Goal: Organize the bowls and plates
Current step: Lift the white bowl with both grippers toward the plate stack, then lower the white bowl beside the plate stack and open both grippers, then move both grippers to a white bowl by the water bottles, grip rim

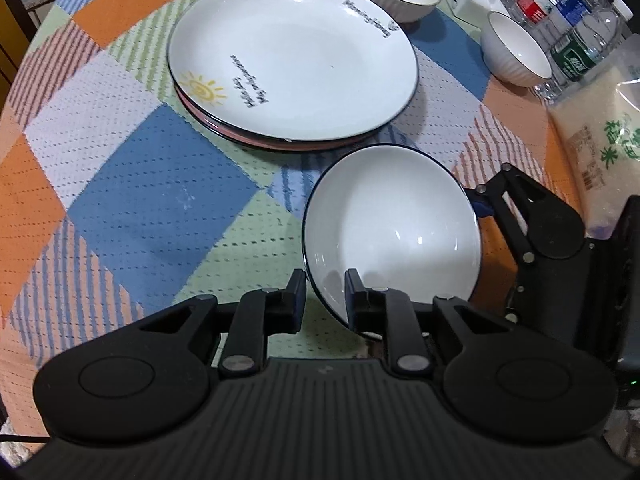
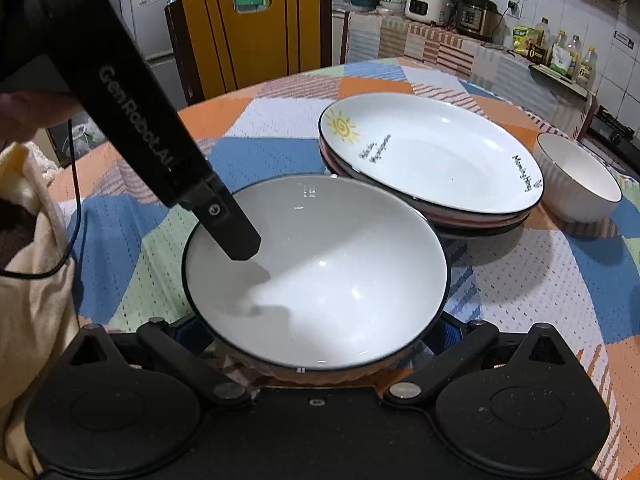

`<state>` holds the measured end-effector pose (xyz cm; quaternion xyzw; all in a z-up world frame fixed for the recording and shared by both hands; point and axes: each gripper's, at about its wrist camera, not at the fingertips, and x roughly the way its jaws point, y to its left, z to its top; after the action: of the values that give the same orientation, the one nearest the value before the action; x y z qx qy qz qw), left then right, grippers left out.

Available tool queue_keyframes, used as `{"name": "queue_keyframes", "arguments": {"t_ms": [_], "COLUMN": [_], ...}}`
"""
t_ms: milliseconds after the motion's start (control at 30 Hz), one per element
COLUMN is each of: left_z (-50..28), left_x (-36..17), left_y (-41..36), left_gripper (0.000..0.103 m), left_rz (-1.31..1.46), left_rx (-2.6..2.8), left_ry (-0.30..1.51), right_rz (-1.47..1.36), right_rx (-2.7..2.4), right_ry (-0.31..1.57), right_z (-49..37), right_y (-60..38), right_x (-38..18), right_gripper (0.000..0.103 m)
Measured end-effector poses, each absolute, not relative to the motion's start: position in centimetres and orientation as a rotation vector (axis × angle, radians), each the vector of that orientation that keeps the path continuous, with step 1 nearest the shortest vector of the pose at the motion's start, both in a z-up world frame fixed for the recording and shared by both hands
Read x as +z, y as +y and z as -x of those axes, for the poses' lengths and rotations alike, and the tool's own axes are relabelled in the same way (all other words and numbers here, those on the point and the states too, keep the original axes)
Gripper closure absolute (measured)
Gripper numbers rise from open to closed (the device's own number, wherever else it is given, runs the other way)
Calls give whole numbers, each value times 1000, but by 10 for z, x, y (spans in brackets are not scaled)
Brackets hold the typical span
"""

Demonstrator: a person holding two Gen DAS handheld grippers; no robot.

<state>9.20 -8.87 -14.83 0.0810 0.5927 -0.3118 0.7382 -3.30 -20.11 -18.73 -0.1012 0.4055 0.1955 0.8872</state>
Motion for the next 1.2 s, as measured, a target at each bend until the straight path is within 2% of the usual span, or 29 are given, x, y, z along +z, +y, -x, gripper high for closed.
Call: {"name": "queue_keyframes", "arguments": {"t_ms": [200,333,800,1000,1200], "left_z": [-82,-81,-83,-91,-106], "left_x": [-143,-132,-68,-58,-67], "left_y": [-89,-85,-102,-129,-172], "left_gripper": [85,80,80,80,78], "left_rz": [-239,-226,-198,-166,-164], "left_rx": [-698,-703,-748,-770,-799], "left_ry": [1254,1237,1044,989,971], "right_rz": [273,256,69,-52,-106], "right_rx": [416,397,135,-70,-229], "right_ry": [850,828,582,469,554], "right_z": [47,63,102,97,64], "right_y": [-201,-213,-290,-323,-344], "right_x": [-182,-167,-99,-101,-128], "right_gripper": [0,0,0,0,0]}}
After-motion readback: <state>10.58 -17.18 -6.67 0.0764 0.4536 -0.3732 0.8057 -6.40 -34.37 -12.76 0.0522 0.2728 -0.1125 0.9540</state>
